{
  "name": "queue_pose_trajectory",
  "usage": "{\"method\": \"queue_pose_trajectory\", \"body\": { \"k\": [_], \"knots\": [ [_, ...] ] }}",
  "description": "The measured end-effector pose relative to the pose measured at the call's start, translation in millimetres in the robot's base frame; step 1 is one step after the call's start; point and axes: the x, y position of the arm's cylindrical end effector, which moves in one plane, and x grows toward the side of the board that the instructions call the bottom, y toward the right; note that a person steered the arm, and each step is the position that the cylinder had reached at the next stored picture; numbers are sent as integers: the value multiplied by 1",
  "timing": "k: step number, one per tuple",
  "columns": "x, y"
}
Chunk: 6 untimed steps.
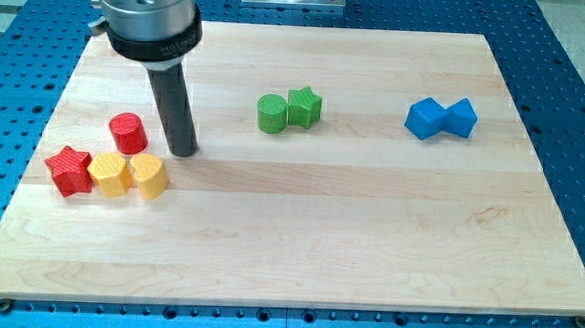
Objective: Place the red circle vertically above the yellow hexagon
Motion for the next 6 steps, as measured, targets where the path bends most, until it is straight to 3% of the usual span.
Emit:
{"method": "queue_pose_trajectory", "body": {
  "k": [2, 3, 4, 5, 6],
  "knots": [
    [-18, -47],
    [-59, -50],
    [-55, -157],
    [-27, -170],
    [34, -170]
  ]
}}
